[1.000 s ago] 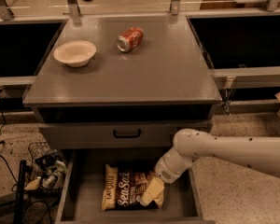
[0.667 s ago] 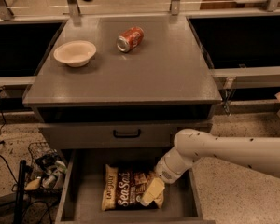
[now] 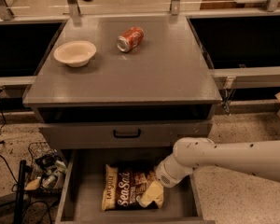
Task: Pick brown chip bag from middle drawer and place on counter
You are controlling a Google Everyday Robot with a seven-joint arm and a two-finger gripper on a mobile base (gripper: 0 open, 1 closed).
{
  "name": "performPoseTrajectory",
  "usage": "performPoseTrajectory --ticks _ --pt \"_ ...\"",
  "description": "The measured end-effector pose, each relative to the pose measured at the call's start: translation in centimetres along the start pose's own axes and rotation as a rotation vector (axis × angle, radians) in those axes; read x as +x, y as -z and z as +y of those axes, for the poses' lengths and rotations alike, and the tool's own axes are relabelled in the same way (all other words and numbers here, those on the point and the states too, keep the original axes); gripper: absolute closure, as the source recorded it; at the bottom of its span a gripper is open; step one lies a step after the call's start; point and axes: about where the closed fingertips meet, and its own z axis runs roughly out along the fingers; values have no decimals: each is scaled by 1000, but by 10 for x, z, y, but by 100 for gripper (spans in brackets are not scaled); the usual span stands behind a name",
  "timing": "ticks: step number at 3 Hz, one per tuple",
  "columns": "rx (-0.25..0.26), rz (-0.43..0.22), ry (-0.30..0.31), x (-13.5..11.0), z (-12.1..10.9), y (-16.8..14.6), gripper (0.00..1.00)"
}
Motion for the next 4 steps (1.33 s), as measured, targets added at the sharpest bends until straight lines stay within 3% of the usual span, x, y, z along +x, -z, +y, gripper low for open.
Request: performPoseTrajectory --ticks 3,4 --pt "-2 -42 -10 -15 -4 -25 0" --pt "-32 -73 -1 -45 -1 -52 0"
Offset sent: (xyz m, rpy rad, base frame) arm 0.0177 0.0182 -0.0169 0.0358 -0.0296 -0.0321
